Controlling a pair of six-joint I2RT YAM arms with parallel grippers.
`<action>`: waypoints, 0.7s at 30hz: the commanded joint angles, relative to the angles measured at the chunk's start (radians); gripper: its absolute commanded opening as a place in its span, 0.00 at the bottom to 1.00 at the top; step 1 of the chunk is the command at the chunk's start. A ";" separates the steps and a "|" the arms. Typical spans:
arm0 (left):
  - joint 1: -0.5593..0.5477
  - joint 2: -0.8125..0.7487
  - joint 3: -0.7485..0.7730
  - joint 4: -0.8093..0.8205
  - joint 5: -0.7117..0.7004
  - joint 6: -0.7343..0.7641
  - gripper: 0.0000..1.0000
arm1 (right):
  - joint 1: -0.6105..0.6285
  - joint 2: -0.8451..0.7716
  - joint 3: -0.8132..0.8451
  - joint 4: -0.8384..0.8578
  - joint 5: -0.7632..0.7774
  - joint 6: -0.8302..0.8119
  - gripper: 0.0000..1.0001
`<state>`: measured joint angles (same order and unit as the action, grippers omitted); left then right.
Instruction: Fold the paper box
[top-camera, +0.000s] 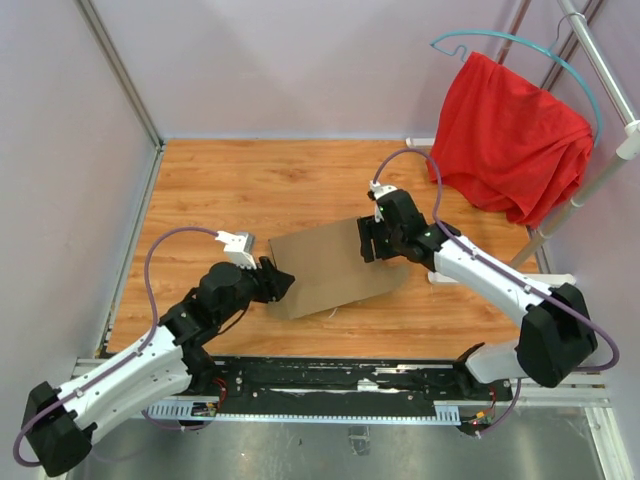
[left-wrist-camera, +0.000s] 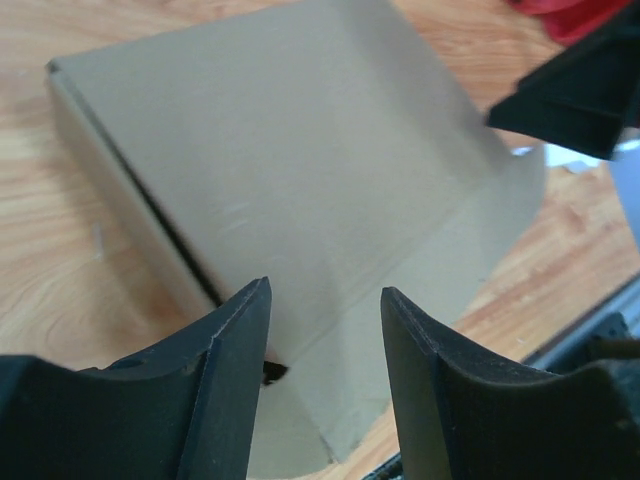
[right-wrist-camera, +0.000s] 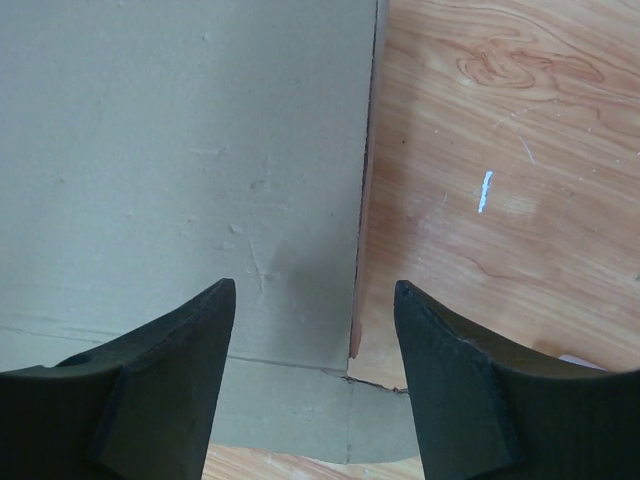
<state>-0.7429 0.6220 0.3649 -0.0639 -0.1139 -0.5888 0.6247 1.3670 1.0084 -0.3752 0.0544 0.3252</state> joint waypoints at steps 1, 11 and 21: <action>-0.006 0.081 0.003 -0.062 -0.164 -0.093 0.54 | -0.015 -0.014 0.016 0.027 -0.020 -0.012 0.68; -0.006 0.272 0.033 -0.118 -0.207 -0.064 0.53 | -0.048 0.087 0.005 0.028 -0.079 -0.048 0.69; -0.006 0.354 0.015 -0.039 -0.207 -0.031 0.54 | -0.048 0.219 -0.002 0.013 -0.160 -0.046 0.67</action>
<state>-0.7433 0.9375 0.3878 -0.1337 -0.2932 -0.6567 0.5777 1.5681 1.0176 -0.3447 -0.0650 0.2897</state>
